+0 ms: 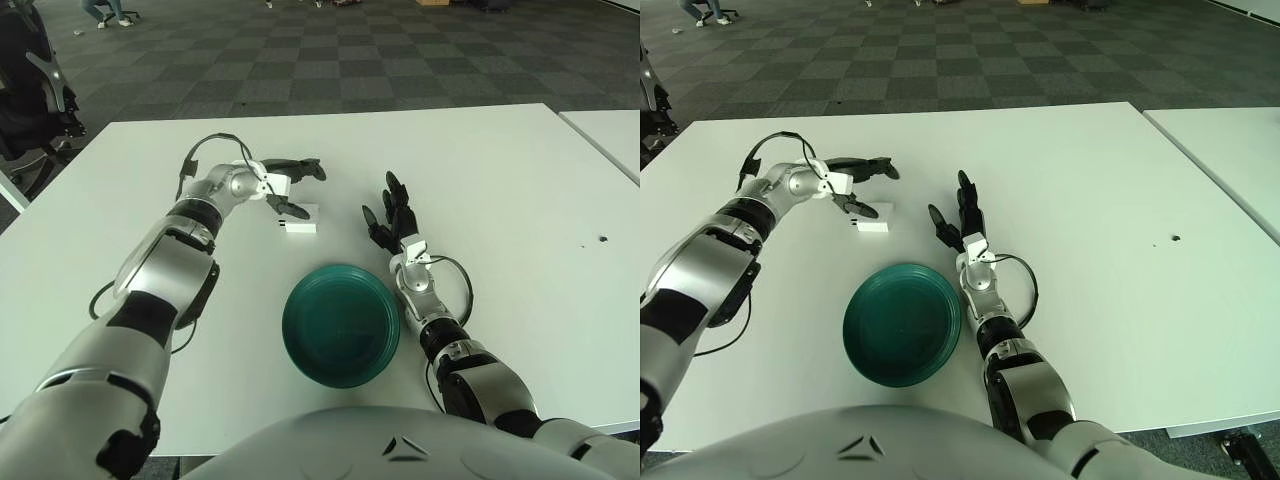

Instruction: Put the charger into the plate.

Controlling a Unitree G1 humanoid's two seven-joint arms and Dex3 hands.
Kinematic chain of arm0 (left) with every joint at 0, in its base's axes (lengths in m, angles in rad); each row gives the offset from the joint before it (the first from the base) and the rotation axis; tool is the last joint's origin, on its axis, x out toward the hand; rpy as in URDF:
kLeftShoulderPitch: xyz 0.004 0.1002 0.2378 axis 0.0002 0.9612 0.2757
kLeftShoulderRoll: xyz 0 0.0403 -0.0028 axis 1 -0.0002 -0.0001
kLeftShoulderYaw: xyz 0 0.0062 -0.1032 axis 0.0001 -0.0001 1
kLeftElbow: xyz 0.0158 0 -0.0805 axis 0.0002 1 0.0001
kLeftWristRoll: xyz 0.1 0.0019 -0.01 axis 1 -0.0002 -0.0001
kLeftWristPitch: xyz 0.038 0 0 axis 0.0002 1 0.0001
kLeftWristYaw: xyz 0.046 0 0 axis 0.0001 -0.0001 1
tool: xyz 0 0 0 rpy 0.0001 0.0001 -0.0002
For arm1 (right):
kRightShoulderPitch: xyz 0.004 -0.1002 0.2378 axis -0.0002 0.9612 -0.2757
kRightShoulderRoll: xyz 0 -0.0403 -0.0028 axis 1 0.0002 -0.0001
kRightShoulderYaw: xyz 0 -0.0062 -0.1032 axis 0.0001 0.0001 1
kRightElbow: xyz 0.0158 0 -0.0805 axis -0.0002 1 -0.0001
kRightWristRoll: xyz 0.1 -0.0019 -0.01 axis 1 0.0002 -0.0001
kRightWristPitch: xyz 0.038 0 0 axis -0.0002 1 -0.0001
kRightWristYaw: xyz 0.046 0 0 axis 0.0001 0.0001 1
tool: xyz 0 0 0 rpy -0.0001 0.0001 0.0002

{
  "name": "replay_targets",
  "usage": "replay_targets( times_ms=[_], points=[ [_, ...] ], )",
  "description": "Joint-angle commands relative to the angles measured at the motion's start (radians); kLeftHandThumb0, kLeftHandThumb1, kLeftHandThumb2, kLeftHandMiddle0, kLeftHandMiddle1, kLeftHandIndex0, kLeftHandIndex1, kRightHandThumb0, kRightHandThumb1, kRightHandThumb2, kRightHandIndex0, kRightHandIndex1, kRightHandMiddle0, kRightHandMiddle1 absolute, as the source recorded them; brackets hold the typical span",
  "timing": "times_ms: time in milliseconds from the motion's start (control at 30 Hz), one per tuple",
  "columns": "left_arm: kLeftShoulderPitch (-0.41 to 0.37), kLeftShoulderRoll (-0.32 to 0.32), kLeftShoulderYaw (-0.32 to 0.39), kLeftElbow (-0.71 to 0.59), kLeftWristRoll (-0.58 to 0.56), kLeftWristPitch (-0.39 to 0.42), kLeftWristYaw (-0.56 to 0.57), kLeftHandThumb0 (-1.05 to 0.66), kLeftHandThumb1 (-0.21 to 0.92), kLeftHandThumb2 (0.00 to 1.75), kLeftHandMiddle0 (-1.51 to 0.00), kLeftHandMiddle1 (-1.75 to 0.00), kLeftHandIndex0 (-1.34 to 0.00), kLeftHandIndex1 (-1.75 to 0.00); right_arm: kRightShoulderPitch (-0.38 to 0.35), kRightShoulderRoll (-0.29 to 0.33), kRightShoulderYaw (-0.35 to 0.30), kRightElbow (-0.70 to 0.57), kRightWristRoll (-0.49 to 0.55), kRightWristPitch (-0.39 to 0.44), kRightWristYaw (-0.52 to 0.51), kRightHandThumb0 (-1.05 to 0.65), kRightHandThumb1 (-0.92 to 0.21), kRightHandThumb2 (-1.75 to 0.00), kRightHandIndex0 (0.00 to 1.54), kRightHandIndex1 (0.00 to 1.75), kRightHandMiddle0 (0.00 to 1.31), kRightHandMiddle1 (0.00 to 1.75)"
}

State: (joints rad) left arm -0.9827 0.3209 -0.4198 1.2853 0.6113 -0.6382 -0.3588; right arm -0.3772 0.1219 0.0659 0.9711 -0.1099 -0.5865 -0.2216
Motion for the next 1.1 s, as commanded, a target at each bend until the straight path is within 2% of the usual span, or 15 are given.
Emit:
replay_targets(
  times_ms=[0,200,400,600,867,1067],
  points=[
    [-0.038,0.001,0.019,0.017,-0.034,0.006,-0.041,-0.98,0.92,0.69,-0.25,-0.11,0.00,-0.71,0.176,-0.002,-0.009,0.189,-0.004,0.117,0.004,-0.84,-0.92,-0.38,0.11,0.01,0.00,0.21],
    [-0.037,-0.007,0.021,0.022,-0.048,0.007,-0.060,-0.97,0.92,0.74,-0.25,-0.13,0.00,-0.69,0.175,-0.002,-0.011,0.189,-0.003,0.117,0.004,-0.82,-0.92,-0.36,0.10,0.00,0.00,0.21],
    [-0.055,-0.026,-0.023,0.036,-0.003,0.090,-0.072,-1.03,0.92,0.78,-0.23,-0.14,0.00,-0.69,0.176,0.001,-0.014,0.184,0.001,0.109,0.000,-0.80,-0.92,-0.31,0.09,0.00,0.00,0.19],
    [-0.026,-0.032,-0.099,0.046,0.088,0.169,0.079,-1.04,0.92,0.69,-0.20,-0.15,0.00,-0.74,0.178,-0.002,-0.016,0.181,0.003,0.112,0.006,-0.80,-0.92,-0.28,0.09,0.01,0.00,0.20],
    [-0.012,-0.033,-0.163,0.045,0.155,0.199,0.205,-1.05,0.92,0.56,-0.20,-0.17,0.00,-0.95,0.179,-0.004,-0.020,0.181,0.007,0.102,0.013,-0.80,-0.92,-0.28,0.09,0.00,0.00,0.19],
    [0.005,-0.030,-0.197,0.053,0.185,0.218,0.267,-1.05,0.92,0.53,-0.21,-0.21,0.00,-1.06,0.174,-0.004,-0.026,0.180,0.007,0.111,0.007,-0.76,-0.92,-0.29,0.09,0.00,0.00,0.18]
  ],
)
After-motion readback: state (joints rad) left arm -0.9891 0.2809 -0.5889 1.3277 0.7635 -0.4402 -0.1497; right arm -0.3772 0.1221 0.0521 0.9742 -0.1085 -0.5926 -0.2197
